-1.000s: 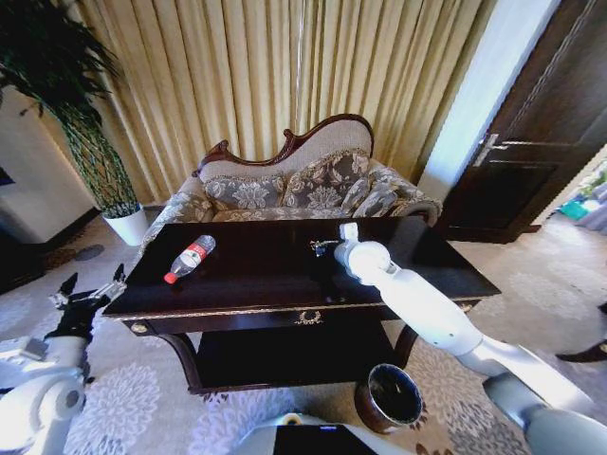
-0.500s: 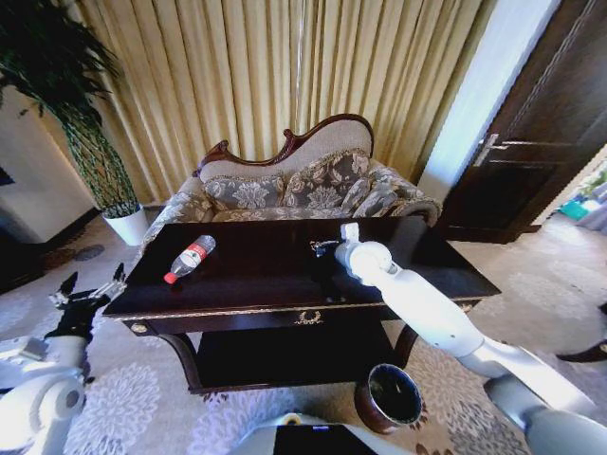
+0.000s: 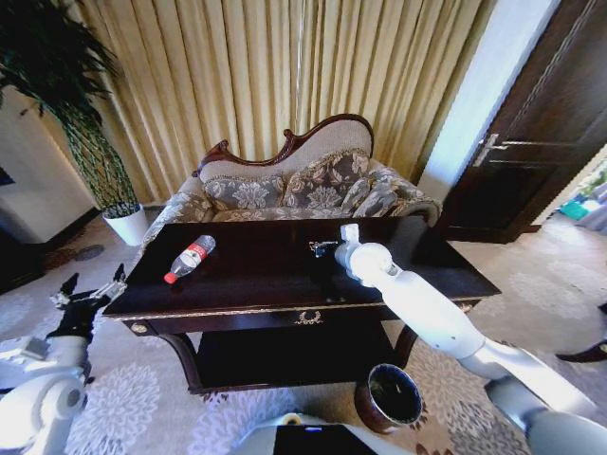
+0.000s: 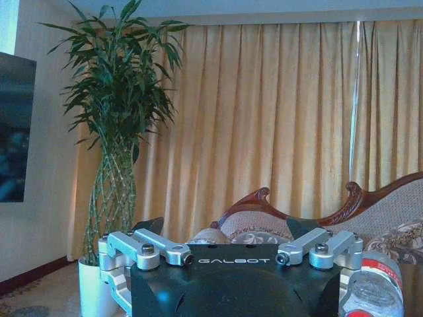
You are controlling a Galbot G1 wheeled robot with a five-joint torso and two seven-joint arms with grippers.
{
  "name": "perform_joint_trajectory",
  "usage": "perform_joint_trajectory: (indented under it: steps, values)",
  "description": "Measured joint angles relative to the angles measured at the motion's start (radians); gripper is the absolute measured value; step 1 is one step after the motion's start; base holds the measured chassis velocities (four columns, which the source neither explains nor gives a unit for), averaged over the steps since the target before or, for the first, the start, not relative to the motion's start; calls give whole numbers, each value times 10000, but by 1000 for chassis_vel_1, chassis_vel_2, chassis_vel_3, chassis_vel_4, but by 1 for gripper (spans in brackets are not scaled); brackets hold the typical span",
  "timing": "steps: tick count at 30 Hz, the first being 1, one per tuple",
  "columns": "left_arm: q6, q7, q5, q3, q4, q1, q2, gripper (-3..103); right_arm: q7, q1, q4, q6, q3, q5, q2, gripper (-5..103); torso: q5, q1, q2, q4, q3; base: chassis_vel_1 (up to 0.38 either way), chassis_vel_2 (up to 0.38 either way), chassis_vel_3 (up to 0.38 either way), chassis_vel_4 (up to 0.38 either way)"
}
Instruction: Move to the front of the table and place the trash on the table into the trash bin.
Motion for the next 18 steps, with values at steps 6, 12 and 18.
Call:
perform_joint_trajectory:
  steps: [6,12,18]
  values:
    - [-2,1,-3,-1,1,1,17,100,-33,-11,2,51,0,-6,-20,0,0,0,0,0,0,0,0,0,0]
    - [-2,1,-3,31,-1,-14,81,100,-354,-12,6,695,0,-335,-33,0,0,0,0,0,0,0,0,0,0]
    - [-2,-5,-3,40,-3,-25,104,100,-718,-126,-25,1981,8,-1111,-62,0,0,0,0,0,0,0,0,0,0]
